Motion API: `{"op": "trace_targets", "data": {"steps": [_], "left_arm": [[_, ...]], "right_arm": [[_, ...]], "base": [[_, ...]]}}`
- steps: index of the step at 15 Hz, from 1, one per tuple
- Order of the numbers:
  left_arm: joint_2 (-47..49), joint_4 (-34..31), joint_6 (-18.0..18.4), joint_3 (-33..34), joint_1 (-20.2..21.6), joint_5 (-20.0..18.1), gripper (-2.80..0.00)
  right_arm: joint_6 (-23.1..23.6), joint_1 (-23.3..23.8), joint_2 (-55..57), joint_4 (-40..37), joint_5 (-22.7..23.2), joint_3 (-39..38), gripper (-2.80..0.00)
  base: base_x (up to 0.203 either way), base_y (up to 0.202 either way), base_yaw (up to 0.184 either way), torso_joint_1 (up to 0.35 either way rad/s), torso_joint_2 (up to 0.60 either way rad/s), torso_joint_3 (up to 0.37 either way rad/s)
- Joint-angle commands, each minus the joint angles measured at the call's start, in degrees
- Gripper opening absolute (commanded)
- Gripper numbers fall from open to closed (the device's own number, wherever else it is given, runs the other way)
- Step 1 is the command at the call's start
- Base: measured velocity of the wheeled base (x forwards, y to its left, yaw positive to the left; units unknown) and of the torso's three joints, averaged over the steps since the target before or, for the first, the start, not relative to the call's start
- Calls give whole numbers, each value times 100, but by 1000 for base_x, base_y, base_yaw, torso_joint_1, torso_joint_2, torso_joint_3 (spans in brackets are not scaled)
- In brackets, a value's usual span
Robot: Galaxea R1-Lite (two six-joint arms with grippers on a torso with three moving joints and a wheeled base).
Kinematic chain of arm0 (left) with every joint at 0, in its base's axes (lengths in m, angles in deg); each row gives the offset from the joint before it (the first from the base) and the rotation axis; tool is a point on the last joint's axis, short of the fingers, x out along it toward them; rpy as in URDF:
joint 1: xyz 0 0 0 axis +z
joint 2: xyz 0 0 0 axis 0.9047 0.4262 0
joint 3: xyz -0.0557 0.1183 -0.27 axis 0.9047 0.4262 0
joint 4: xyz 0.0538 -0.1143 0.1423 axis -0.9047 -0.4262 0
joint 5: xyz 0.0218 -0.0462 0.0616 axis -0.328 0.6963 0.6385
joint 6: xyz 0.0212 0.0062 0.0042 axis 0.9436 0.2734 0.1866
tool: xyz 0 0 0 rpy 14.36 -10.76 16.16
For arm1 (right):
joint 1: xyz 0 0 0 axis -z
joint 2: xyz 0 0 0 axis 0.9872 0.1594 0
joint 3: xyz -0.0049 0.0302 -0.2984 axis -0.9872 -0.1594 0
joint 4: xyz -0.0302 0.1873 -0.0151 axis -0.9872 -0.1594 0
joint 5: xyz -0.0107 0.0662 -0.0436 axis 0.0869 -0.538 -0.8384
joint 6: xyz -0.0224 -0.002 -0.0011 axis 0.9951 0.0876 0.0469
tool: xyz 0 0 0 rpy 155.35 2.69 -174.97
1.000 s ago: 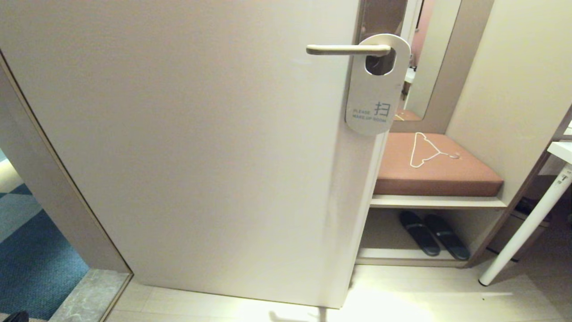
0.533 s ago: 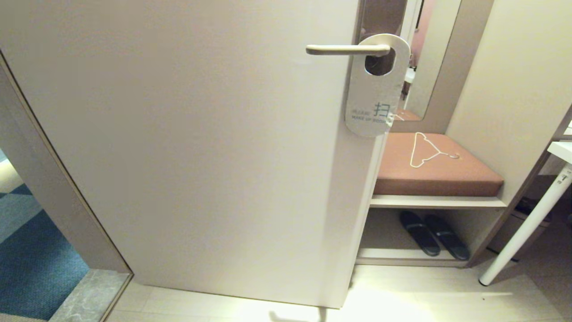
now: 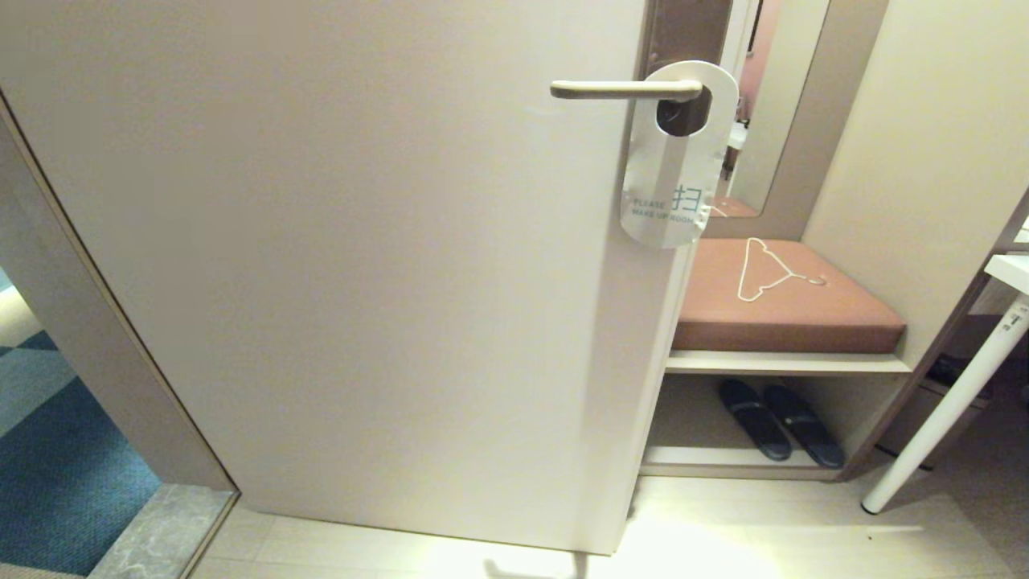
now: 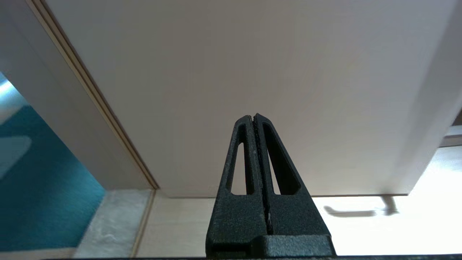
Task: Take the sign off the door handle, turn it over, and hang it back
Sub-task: Take down the sign
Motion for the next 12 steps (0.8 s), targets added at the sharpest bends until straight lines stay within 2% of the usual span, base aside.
{"op": "trace_targets", "data": {"steps": [1, 12], "left_arm": [[-20, -5, 7, 2, 2, -4, -280], [-20, 22, -665, 2, 2, 66, -280]], "right_arm": [[-3, 0, 5, -3, -1, 2, -280], [-3, 0, 5, -3, -1, 1, -280]], "base": [[0, 0, 0, 0, 0, 0], [0, 0, 0, 0, 0, 0]]}}
